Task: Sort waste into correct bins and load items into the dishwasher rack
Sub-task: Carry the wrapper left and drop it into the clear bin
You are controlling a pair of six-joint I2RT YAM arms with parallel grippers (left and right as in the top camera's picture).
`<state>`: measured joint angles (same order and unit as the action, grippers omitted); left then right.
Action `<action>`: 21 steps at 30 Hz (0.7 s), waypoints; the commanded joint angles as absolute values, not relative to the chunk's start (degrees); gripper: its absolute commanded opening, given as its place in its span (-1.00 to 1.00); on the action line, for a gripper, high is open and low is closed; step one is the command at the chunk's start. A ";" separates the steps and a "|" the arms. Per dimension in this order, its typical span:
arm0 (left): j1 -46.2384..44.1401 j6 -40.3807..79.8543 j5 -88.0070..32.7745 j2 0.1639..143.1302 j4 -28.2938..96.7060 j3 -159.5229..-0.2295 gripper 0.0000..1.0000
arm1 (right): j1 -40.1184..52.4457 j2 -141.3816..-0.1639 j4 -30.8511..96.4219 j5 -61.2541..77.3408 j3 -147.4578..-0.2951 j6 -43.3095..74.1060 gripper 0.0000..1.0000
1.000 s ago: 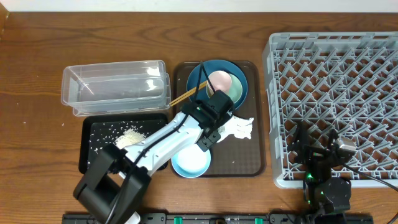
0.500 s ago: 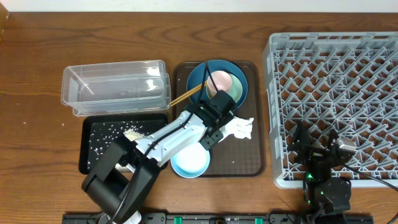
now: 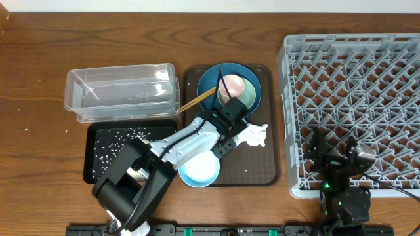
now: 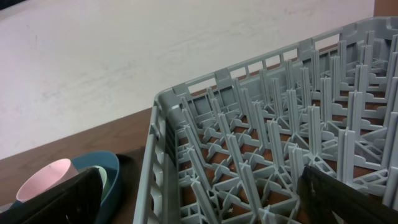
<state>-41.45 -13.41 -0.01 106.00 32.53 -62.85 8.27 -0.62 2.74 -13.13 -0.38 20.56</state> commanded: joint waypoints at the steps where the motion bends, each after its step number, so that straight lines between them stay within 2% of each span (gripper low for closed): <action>1: -41.25 -13.67 0.67 107.26 32.45 -62.04 -0.22 | 7.94 -0.32 2.98 -13.69 -0.32 20.27 0.99; 5: -41.25 -13.67 0.67 107.15 32.45 -62.11 -0.24 | 7.94 -0.32 2.98 -13.72 -0.32 20.27 0.99; 10: -41.25 -13.65 0.64 106.19 32.47 -62.46 -0.55 | 7.94 -0.32 2.98 -13.69 -0.32 20.27 0.98; 13: -41.25 -13.63 0.64 104.36 32.42 -62.59 -0.84 | 7.94 -0.32 2.98 -13.72 -0.32 20.27 0.98; 14: -41.25 -13.50 0.64 103.50 32.42 -62.59 -0.88 | 7.94 -0.32 2.98 -13.69 -0.32 20.27 0.98; 21: -41.25 -13.45 0.64 97.01 32.67 -62.59 -0.88 | 7.94 -0.32 2.98 -13.72 -0.32 20.27 0.99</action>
